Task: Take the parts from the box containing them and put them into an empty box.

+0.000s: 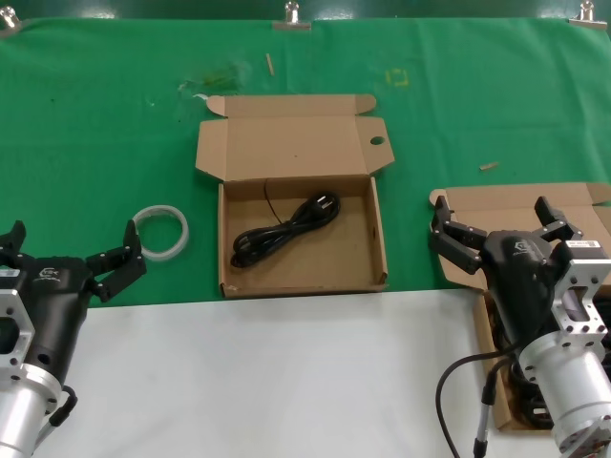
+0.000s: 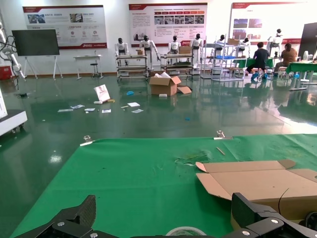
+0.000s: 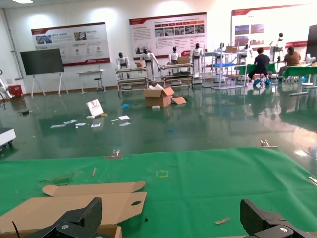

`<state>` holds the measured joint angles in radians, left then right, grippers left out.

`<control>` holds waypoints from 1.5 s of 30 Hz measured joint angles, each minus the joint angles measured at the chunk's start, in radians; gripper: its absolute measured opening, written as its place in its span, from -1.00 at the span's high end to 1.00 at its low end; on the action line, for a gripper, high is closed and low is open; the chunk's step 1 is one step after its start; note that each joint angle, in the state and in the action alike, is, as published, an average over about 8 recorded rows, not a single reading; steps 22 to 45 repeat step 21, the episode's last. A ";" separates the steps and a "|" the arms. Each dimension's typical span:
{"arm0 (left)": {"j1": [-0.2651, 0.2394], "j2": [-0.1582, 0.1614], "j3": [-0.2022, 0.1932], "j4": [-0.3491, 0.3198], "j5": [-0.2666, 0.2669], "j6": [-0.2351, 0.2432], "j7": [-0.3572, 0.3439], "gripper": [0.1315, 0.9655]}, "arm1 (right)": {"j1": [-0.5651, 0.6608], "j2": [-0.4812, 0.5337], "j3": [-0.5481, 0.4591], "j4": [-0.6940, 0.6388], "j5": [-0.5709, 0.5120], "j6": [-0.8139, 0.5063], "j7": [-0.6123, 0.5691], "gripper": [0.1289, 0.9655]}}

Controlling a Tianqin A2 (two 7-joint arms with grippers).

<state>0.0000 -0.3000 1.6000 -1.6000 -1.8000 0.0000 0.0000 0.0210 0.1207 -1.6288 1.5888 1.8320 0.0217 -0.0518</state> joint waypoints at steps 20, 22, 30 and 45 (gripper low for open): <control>0.000 0.000 0.000 0.000 0.000 0.000 0.000 -1.00 | 0.000 0.000 0.000 0.000 0.000 0.000 0.000 -1.00; 0.000 0.000 0.000 0.000 0.000 0.000 0.000 -1.00 | 0.000 0.000 0.000 0.000 0.000 0.000 0.000 -1.00; 0.000 0.000 0.000 0.000 0.000 0.000 0.000 -1.00 | 0.000 0.000 0.000 0.000 0.000 0.000 0.000 -1.00; 0.000 0.000 0.000 0.000 0.000 0.000 0.000 -1.00 | 0.000 0.000 0.000 0.000 0.000 0.000 0.000 -1.00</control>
